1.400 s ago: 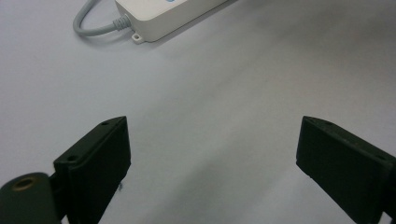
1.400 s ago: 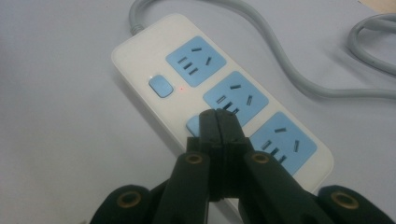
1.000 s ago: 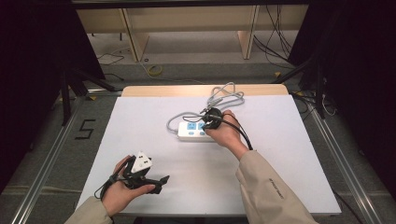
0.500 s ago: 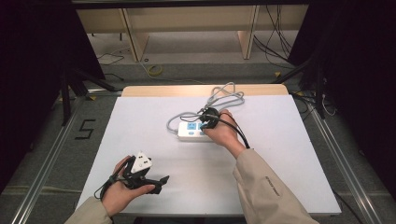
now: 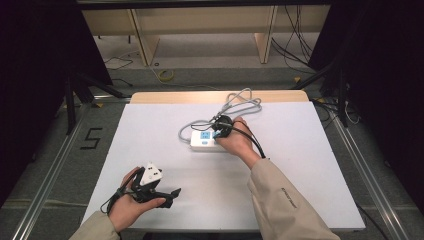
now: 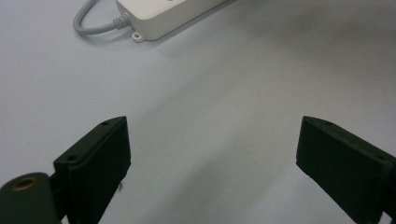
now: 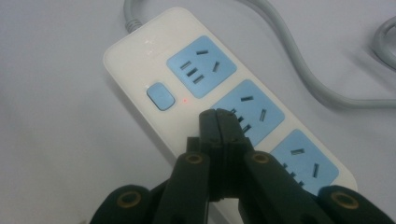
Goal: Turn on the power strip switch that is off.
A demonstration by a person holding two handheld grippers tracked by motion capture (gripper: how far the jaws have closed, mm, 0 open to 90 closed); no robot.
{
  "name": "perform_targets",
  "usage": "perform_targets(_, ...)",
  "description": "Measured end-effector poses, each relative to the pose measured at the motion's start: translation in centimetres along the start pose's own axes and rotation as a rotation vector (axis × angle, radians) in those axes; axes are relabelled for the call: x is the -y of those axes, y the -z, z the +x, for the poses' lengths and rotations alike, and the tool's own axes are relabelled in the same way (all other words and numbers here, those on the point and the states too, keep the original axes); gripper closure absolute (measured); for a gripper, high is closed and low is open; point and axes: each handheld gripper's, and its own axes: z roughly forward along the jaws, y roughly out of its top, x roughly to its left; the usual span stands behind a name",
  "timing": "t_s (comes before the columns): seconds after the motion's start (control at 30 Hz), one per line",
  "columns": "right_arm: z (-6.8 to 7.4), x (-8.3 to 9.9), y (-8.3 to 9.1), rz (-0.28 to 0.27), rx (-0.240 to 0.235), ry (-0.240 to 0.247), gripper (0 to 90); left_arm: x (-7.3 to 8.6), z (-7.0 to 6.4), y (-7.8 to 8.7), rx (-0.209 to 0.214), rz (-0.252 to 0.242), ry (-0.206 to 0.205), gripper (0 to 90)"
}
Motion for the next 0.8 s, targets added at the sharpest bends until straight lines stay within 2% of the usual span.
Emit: perform_targets(0.8, 0.42, -0.68, -0.28, 0.040, 0.001, 0.008, 90.0, 0.06, 0.00, 0.07, -0.001, -0.001, 0.000, 9.6)
